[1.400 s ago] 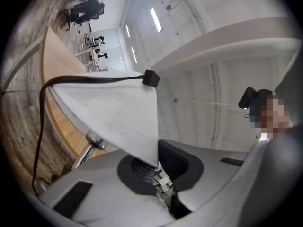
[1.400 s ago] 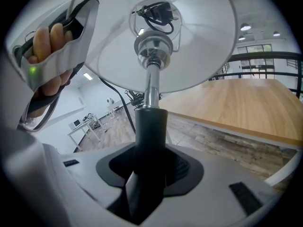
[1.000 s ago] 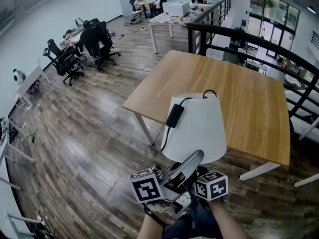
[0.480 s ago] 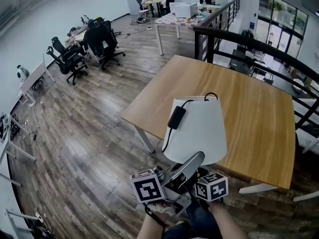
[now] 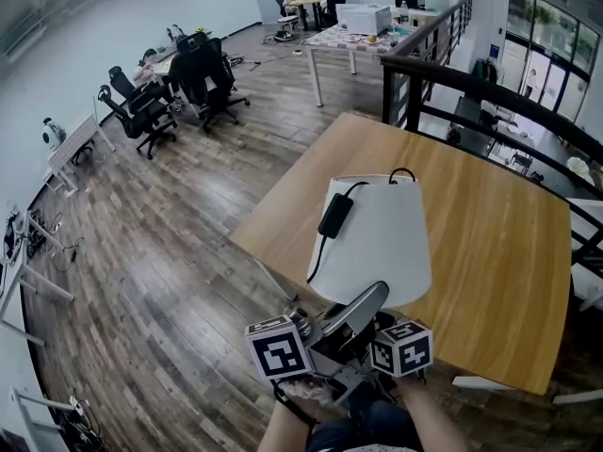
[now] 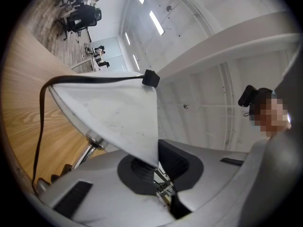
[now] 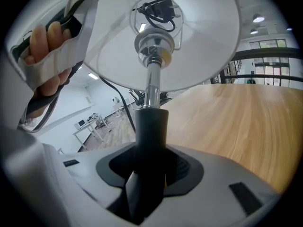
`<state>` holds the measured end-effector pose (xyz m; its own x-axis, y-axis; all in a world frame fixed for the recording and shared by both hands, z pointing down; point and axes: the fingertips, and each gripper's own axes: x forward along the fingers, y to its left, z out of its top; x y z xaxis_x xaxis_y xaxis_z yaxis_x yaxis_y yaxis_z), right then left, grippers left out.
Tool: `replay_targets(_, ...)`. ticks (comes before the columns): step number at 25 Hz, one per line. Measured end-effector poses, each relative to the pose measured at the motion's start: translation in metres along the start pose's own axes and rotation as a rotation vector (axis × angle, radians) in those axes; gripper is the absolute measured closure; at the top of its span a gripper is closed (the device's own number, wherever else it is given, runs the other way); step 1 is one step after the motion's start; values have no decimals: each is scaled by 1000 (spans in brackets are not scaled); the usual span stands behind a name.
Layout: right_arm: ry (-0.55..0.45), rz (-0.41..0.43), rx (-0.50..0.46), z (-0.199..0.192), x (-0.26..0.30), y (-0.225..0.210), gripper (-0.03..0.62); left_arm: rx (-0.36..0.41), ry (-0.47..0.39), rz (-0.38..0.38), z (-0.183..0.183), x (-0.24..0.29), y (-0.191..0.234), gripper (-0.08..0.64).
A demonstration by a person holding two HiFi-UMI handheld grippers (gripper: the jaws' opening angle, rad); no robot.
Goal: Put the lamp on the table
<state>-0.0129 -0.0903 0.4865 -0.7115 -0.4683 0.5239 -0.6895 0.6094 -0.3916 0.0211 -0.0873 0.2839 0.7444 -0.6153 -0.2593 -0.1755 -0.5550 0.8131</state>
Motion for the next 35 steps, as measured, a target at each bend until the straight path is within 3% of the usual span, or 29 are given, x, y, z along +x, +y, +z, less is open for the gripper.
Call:
replay_targets(26, 38, -4, 6, 51, 64, -62, 428, -26, -3, 22, 56, 50, 75, 549)
replay_targets(35, 43, -28, 21, 87, 95, -80, 428, -46, 10, 10, 99, 68, 102, 549)
